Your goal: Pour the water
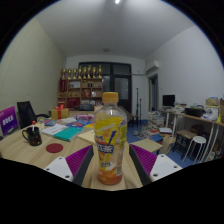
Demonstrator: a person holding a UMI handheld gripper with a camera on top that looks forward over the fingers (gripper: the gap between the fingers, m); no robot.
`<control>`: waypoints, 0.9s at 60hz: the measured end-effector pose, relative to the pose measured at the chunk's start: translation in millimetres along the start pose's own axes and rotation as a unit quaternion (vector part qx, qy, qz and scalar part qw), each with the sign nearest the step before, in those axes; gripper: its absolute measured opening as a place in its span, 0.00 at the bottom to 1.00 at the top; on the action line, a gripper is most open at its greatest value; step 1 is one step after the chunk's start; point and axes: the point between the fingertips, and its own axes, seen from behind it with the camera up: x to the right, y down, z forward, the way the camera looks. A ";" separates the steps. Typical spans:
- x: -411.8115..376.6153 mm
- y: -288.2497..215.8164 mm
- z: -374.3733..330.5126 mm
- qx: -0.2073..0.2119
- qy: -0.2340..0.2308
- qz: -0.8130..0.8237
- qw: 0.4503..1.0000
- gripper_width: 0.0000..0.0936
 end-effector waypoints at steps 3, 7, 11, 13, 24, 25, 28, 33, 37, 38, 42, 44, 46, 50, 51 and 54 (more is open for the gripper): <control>0.9 1.5 13.0 -0.003 0.011 0.002 1.000 0.88; -1.6 0.3 25.0 0.004 0.016 0.004 1.000 0.75; -0.6 2.3 31.7 -0.002 0.030 0.013 0.999 0.51; -1.4 0.7 29.6 0.001 0.035 0.010 0.999 0.51; -14.8 -0.8 27.6 -0.001 0.040 -0.028 0.999 0.40; -16.7 -1.3 27.2 -0.003 0.039 -0.035 0.999 0.38; -23.1 -6.2 30.2 -0.005 0.034 -0.064 0.997 0.38; -38.5 -34.3 32.4 0.003 0.031 -0.169 0.985 0.38; -61.2 -62.9 44.0 0.027 0.043 -0.274 0.960 0.38; -68.2 -71.4 47.1 0.033 0.044 -0.299 0.953 0.38; -95.1 -106.8 55.3 0.054 0.041 -0.399 0.914 0.38; -118.2 -115.0 69.4 0.067 0.043 -0.449 0.890 0.38; -138.9 -125.5 76.9 0.079 0.042 -0.503 0.859 0.38; -179.9 -137.1 92.5 0.100 0.042 -0.611 0.784 0.38; -189.1 -138.4 96.6 0.104 0.043 -0.635 0.764 0.38; -209.3 -140.4 109.6 0.115 0.042 -0.699 0.704 0.38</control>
